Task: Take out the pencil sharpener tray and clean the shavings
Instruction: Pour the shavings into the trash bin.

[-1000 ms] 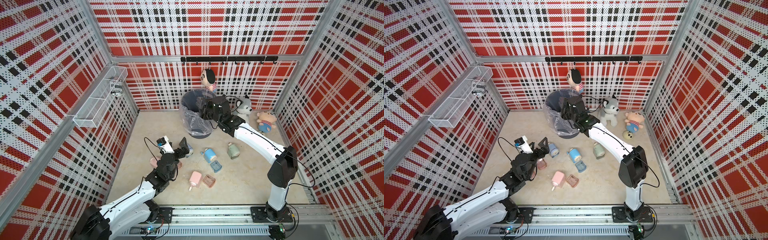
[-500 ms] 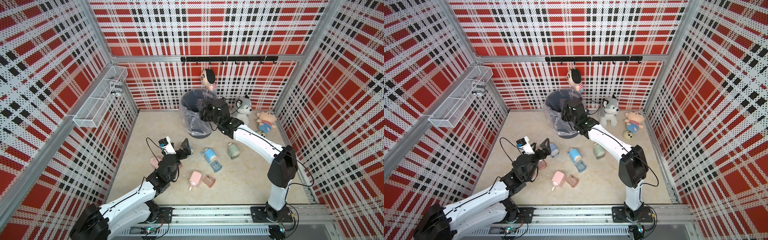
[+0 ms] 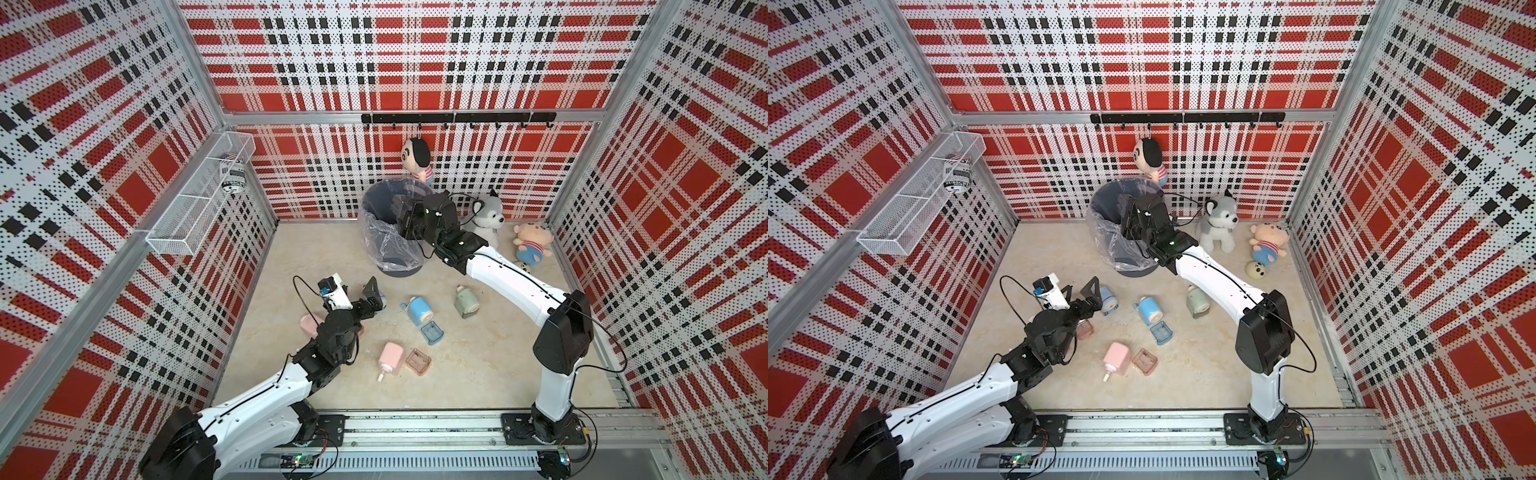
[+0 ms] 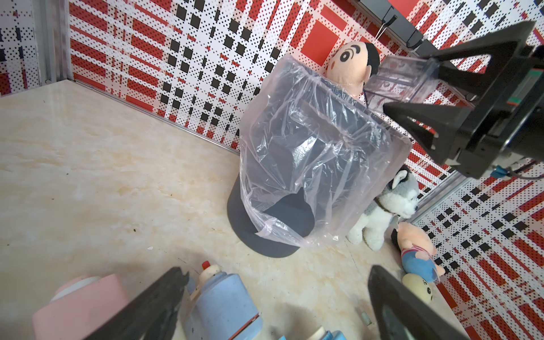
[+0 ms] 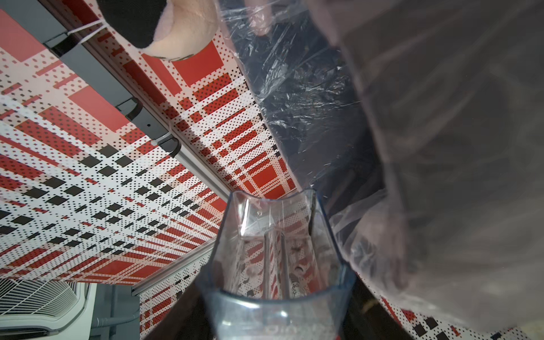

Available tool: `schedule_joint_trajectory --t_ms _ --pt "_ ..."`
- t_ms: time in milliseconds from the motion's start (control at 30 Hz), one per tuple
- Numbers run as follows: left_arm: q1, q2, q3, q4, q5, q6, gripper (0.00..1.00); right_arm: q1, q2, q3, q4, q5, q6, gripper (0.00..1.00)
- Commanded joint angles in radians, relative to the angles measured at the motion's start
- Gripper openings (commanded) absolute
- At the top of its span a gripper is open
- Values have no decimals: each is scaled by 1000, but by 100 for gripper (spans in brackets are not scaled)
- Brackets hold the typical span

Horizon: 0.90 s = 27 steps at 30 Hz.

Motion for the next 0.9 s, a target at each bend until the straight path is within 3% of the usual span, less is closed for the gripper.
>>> schedule_joint_trajectory --t_ms 0,200,600,867 --pt "-20 -10 -1 36 -18 29 98 3 -4 36 -29 17 53 51" --pt "-47 -14 -8 58 -39 55 98 -5 -10 -61 19 3 86 51" --pt "-67 -17 -11 67 -60 75 98 -4 -15 16 -3 9 31 51" --pt "-98 -45 -31 101 -88 113 98 -10 -20 -79 63 3 53 51"
